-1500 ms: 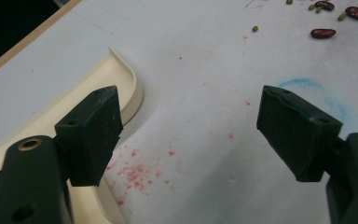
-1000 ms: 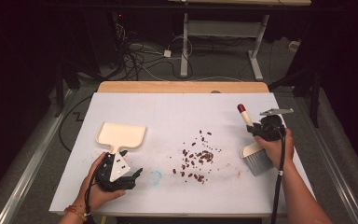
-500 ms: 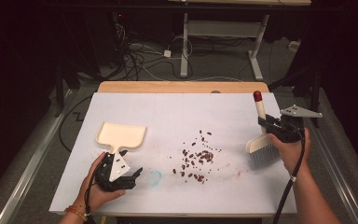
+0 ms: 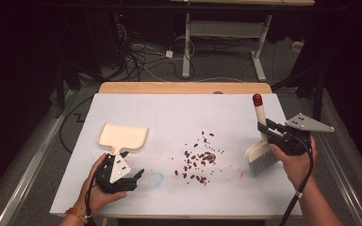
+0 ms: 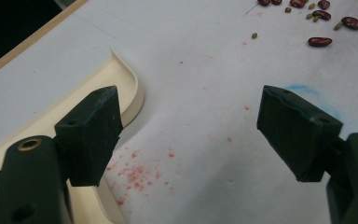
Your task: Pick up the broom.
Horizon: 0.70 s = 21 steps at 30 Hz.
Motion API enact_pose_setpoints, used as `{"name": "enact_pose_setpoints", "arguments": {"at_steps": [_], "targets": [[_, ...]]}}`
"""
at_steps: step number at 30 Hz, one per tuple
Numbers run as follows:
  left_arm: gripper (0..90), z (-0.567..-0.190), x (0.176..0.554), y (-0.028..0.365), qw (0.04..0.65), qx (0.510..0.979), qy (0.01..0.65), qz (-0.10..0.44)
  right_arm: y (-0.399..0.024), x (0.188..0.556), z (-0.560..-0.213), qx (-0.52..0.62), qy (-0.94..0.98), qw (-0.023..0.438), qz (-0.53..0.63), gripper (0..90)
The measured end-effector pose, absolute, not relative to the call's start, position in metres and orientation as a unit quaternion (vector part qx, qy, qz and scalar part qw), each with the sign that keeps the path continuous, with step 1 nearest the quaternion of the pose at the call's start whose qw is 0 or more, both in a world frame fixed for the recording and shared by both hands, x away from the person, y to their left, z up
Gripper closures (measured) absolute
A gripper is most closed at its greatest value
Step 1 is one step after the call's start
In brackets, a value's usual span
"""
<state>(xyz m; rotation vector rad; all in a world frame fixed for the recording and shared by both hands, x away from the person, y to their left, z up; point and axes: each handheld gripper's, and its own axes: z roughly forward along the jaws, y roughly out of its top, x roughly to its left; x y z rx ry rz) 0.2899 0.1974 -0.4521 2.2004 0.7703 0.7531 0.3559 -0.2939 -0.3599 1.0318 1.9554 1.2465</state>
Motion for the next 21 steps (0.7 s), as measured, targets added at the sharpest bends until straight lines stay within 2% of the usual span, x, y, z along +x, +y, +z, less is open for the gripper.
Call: {"name": "enact_pose_setpoints", "arguments": {"at_steps": [12,19,21], "targets": [[21.1,-0.444,0.285,0.19,0.371,0.837,0.299,0.267,-0.267,0.331,-0.359,0.352,0.747,0.288,0.485,71.1],[21.3,-0.425,0.276,0.159,0.409,0.842,0.258,0.238,-0.248,0.323,-0.358,0.336,0.747,0.288,0.496,71.1],[22.4,-0.419,0.276,0.147,0.425,0.843,0.253,0.212,-0.243,0.321,-0.357,0.332,0.746,0.293,0.497,71.1]]}}
